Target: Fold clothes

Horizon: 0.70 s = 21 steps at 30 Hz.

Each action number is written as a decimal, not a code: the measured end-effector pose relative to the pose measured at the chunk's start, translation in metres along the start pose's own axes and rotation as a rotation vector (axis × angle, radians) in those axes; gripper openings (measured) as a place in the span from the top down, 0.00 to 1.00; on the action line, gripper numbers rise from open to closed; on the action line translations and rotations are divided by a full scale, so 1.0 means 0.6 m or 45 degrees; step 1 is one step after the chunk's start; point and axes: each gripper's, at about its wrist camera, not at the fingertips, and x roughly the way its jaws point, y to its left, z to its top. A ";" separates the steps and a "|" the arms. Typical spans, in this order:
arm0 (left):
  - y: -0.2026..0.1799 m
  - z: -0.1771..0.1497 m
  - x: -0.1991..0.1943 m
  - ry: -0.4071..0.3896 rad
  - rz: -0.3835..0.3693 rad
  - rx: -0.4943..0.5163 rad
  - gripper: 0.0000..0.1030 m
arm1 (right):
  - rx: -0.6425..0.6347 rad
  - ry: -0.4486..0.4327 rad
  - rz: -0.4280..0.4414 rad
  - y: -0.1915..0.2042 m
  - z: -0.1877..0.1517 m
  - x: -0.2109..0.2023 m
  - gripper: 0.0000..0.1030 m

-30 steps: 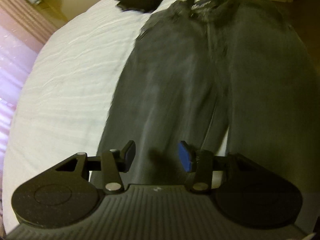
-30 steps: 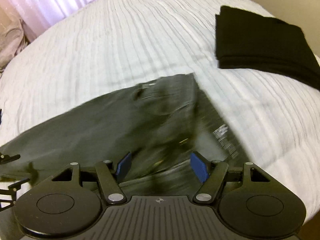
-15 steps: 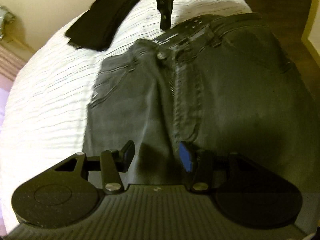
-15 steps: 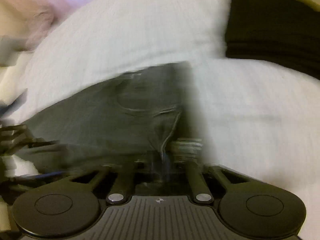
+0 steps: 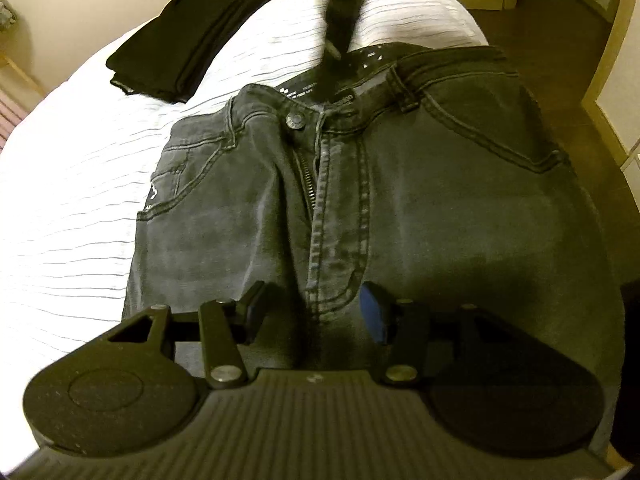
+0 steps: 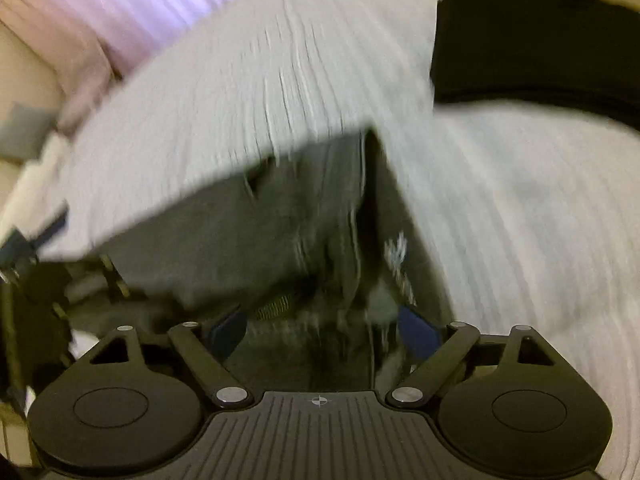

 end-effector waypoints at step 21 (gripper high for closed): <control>0.022 -0.010 -0.010 0.014 0.045 -0.107 0.52 | -0.027 0.062 -0.068 -0.007 0.002 0.013 0.71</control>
